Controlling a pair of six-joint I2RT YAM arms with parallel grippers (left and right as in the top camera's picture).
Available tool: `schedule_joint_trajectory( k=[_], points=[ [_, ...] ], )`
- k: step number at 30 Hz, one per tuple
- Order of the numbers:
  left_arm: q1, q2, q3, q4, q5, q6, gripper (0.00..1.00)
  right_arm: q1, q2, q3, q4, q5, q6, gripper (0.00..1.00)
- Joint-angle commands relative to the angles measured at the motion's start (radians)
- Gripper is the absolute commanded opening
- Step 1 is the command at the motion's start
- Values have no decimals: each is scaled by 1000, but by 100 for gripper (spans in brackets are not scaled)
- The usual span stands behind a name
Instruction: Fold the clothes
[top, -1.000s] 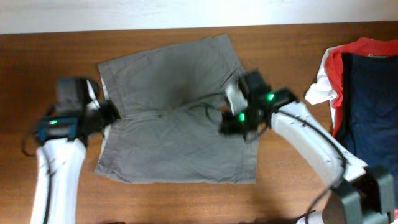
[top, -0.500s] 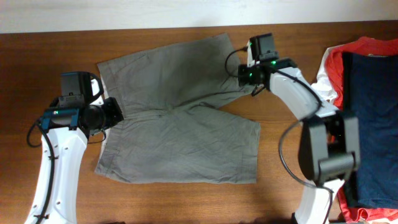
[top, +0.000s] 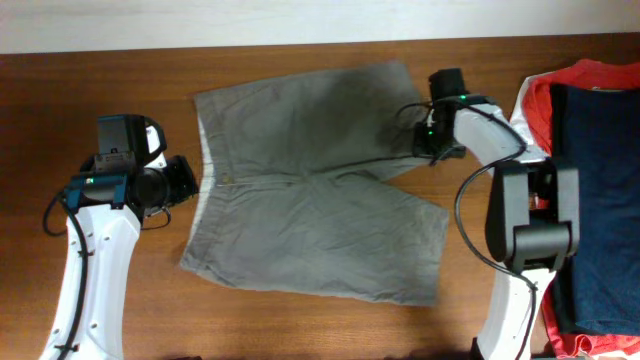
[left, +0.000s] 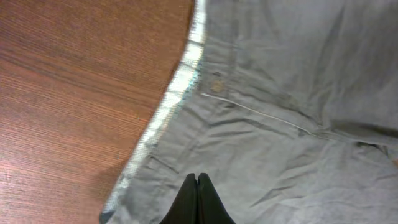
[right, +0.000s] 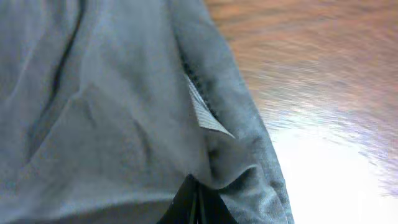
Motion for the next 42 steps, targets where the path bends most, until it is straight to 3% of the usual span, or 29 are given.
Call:
schedule_joint_trajectory(
  k=[1,5,6,8,9,10,12,13,14,15,16,17,18,19,23,24,25,27,32,38,42],
  points=[
    [5,2,-10,0,7,16,0,-27,28,-26,-20,24,31,4],
    [5,2,-10,-2,-4,15,1,-27,-57,71,-77,-52,31,5],
    [5,1,-10,-7,-16,15,0,-26,-151,102,-143,-59,31,18],
    [5,2,-10,-42,-16,15,0,-26,-326,103,-308,-73,31,28],
    [6,4,-10,-51,-19,15,1,-26,-417,103,-424,-117,31,37],
    [4,15,-10,-36,-8,43,0,-26,-479,103,-492,-150,31,55],
    [2,59,-10,10,44,72,0,-28,-505,103,-525,-148,31,68],
    [2,121,-10,74,126,87,1,-29,-505,103,-541,-148,31,100],
    [2,186,-10,145,232,126,9,-29,-502,103,-552,-148,31,98],
    [2,244,-10,181,289,125,42,-29,-501,103,-552,-148,31,99],
    [2,284,-10,198,288,126,61,-29,-501,103,-552,-148,31,98],
    [2,299,-10,219,260,125,99,-29,-501,103,-552,-148,31,98],
    [2,311,-10,252,246,125,95,-29,-501,103,-552,-148,31,98],
    [1,314,-10,284,245,125,77,-29,-501,103,-552,-148,31,98],
    [-14,354,-23,298,186,151,54,-29,-501,103,-552,-148,31,98],
    [-17,370,-25,299,186,151,53,-29,-501,103,-552,-148,31,98],
    [-21,389,-25,305,186,151,42,-29,-501,103,-552,-148,31,98],
    [-27,420,-25,326,181,151,41,-29,-501,103,-552,-148,31,98],
    [-27,459,-25,340,96,151,19,-29,-501,103,-552,-148,31,98],
    [-48,532,-25,367,100,151,17,-29,-501,103,-552,-148,31,98],
    [-58,533,-22,380,159,151,23,-29,-501,103,-552,-148,31,98]
  ],
)
